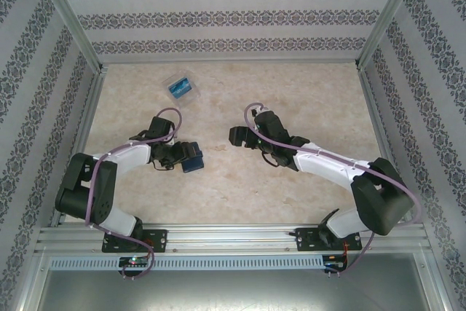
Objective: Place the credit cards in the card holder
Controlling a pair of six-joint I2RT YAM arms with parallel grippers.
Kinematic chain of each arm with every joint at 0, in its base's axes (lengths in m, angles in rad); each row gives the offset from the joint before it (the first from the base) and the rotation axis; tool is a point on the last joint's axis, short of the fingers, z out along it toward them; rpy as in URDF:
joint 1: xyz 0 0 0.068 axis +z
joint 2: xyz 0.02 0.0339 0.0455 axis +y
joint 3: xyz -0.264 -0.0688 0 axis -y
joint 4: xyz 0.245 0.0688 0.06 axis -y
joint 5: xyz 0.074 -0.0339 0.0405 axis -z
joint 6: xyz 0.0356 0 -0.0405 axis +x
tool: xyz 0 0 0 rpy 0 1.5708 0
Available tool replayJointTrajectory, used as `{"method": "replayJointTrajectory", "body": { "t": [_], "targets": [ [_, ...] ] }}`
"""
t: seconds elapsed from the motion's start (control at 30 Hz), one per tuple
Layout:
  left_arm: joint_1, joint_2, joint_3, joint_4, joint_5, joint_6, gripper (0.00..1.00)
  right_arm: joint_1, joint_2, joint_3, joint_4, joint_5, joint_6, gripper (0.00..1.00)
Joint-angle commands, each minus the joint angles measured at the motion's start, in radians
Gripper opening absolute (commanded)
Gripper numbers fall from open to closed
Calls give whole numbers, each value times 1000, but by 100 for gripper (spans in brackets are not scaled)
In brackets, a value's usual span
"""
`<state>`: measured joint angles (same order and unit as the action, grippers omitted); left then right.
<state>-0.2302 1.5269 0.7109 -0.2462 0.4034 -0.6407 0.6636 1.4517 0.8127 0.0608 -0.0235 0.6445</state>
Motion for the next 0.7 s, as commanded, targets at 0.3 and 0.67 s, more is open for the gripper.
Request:
{"method": "replayJointTrajectory", "body": {
  "t": [0.3,0.67],
  "targets": [
    [-29,5,33,10,141,31,13,-8,30,15,41,-168,53,85],
    [-156,-95,149,-39,126,-27,3,104,166,159,-147,-153,-8,52]
  ]
}}
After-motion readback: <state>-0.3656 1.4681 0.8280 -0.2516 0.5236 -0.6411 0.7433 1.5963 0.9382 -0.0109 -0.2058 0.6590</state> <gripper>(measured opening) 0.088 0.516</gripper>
